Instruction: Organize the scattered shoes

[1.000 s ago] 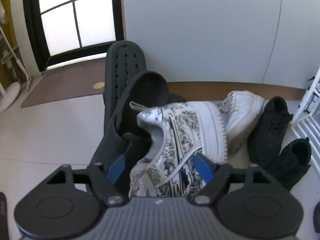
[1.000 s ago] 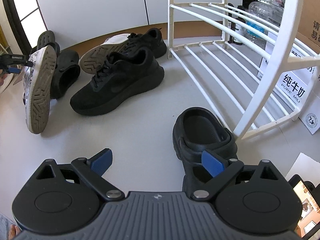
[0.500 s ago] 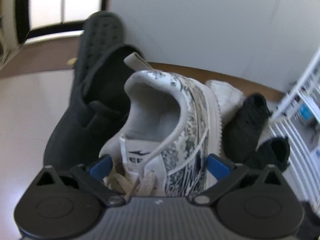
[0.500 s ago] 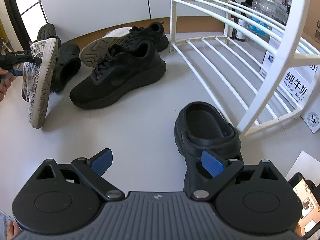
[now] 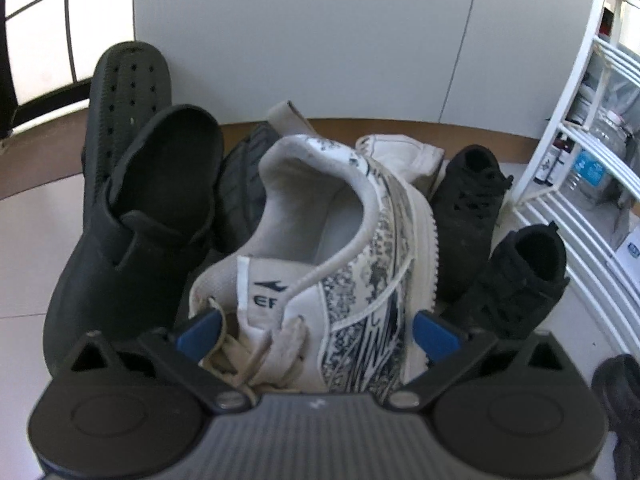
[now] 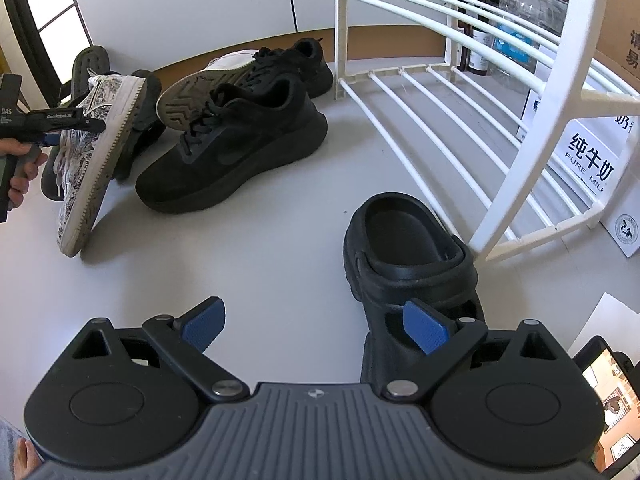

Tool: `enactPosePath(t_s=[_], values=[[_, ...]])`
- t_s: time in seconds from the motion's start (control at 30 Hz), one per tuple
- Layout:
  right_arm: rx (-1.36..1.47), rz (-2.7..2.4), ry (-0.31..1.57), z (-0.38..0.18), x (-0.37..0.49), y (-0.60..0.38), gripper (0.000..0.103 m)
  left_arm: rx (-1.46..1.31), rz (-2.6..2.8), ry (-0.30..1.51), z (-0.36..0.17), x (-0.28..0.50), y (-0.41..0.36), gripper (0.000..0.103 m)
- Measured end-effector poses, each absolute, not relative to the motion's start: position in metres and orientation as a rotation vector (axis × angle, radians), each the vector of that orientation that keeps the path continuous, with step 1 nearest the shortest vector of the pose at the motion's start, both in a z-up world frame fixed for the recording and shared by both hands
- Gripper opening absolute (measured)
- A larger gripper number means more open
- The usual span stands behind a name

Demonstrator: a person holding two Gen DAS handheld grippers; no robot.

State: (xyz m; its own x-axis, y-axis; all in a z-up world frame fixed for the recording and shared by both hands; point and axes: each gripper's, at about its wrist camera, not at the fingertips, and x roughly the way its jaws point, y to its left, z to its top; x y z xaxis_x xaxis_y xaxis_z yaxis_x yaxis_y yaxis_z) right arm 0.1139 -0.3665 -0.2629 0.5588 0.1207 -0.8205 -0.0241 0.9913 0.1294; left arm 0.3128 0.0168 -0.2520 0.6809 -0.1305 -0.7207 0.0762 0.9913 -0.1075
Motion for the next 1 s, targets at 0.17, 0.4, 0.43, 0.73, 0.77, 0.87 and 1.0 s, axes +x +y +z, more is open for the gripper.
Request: enactPosePath(t_s=[0.17,0.4,0.43,0.73,0.77,0.87,1.0], values=[[0.109,0.080,0.980,-0.264,0.115,-0.372,0.099,-0.214,-0.220,0.784,-0.242,0.304,0.029,0.093],[0.104,0.082,0.986,-0.265,0.113,-0.372,0.099,-0.068,-0.271,0.774,-0.237,0.286,-0.002,0.092],[0.103,0.082,0.987,-0.265,0.113,-0.372,0.099,-0.053,-0.265,0.767,-0.236,0.284,-0.005,0.093],[0.090,0.088,0.991,-0.269,0.117,-0.370,0.099,-0.021,-0.172,0.768,-0.247,0.290,-0.009,0.099],[0.089,0.090,0.989,-0.268,0.117,-0.370,0.099,-0.024,-0.175,0.770,-0.249,0.292,-0.009,0.099],[0.083,0.094,0.987,-0.267,0.117,-0.369,0.099,-0.030,-0.170,0.771,-0.257,0.295,-0.012,0.099],[0.084,0.092,0.996,-0.269,0.115,-0.370,0.099,-0.013,-0.152,0.748,-0.261,0.299,-0.020,0.096]])
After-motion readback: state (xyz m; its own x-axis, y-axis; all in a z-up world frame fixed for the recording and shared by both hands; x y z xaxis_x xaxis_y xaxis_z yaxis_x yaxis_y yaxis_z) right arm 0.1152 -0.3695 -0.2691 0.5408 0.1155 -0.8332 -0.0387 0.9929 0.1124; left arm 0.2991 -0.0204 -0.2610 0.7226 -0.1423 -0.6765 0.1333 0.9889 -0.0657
